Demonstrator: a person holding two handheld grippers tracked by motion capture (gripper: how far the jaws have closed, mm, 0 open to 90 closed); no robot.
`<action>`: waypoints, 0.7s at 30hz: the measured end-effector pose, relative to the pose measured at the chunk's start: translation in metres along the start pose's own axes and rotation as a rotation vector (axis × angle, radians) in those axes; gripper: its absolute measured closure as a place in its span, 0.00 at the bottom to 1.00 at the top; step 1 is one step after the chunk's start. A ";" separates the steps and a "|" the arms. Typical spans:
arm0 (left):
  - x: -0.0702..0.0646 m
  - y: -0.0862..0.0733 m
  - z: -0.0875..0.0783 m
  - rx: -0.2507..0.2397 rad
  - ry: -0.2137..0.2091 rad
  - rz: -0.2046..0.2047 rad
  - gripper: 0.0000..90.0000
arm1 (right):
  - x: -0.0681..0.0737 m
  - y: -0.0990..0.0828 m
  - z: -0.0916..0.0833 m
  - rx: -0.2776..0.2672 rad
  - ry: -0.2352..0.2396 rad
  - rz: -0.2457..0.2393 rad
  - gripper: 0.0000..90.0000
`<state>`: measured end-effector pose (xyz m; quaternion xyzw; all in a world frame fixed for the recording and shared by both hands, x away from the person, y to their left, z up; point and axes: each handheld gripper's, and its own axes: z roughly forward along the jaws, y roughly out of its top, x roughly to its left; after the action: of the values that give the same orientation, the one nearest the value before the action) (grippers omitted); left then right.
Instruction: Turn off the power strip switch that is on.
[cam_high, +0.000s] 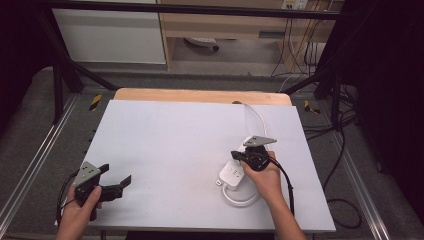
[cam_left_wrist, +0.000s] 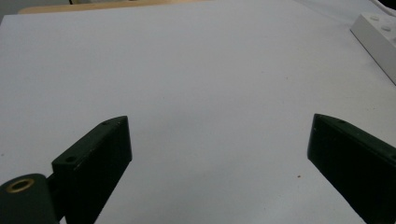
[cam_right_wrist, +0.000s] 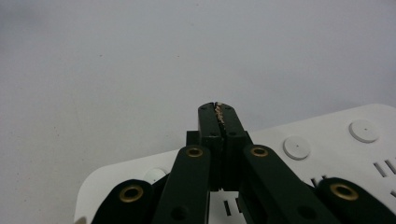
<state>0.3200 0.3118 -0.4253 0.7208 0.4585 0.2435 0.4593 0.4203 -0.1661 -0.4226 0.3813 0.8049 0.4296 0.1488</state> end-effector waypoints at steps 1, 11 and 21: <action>0.000 0.000 0.000 0.001 0.001 0.000 0.07 | 0.000 0.000 0.000 -0.002 0.003 0.000 1.00; 0.000 0.000 0.000 0.002 -0.002 0.002 0.07 | -0.001 0.001 -0.002 -0.025 0.013 0.018 1.00; 0.000 0.000 0.000 0.002 -0.003 0.000 0.07 | -0.005 0.002 -0.008 -0.052 0.017 0.048 0.96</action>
<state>0.3200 0.3115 -0.4254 0.7216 0.4579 0.2419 0.4594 0.4201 -0.1731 -0.4167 0.3929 0.7853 0.4571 0.1412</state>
